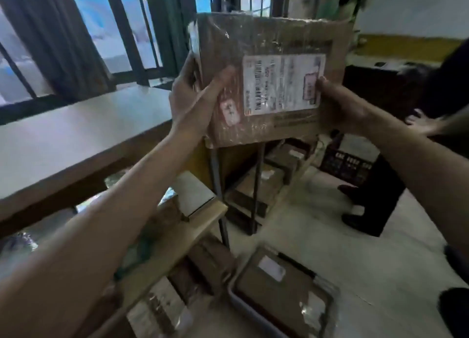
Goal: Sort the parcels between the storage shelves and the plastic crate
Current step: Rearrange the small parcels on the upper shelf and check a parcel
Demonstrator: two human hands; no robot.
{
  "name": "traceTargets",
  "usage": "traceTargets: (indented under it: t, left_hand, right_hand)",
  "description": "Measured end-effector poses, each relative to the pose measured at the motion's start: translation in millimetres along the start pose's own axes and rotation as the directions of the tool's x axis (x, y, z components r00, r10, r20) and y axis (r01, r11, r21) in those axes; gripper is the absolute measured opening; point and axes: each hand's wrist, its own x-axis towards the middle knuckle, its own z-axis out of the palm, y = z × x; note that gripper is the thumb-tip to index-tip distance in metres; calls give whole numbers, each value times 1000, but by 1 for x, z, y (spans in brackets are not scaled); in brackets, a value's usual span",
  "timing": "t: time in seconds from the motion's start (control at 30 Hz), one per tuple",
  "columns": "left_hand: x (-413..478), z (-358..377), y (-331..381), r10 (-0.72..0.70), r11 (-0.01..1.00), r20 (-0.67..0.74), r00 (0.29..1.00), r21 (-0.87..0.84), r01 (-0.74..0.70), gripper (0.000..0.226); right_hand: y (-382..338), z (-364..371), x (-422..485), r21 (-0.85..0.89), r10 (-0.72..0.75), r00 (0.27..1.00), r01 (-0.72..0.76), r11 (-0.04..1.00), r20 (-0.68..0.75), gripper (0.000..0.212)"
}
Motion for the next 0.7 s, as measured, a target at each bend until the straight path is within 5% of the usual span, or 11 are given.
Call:
traceTargets:
  t: [0.1, 0.23, 0.43, 0.57, 0.7]
  left_hand:
    - [-14, 49, -33, -109, 994, 82, 991, 15, 108, 61]
    - [-39, 110, -95, -253, 967, 212, 944, 42, 250, 64]
    - [-99, 171, -218, -542, 824, 256, 801, 348, 447, 61]
    - [-170, 189, -315, -767, 612, 171, 618, 484, 626, 67]
    - [-263, 180, -415, -947, 283, 9, 320, 491, 824, 61]
  right_hand:
    - [52, -38, -18, 138, 101, 993, -92, 986, -59, 80]
    - [138, -82, -42, 257, 298, 937, -248, 934, -182, 38]
    - [291, -104, -78, 414, 601, 743, -467, 781, -295, 50]
    - [402, -86, -107, 515, 772, 543, -582, 630, -331, 54]
    - [498, -55, -126, 558, 855, 379, -648, 518, -354, 76]
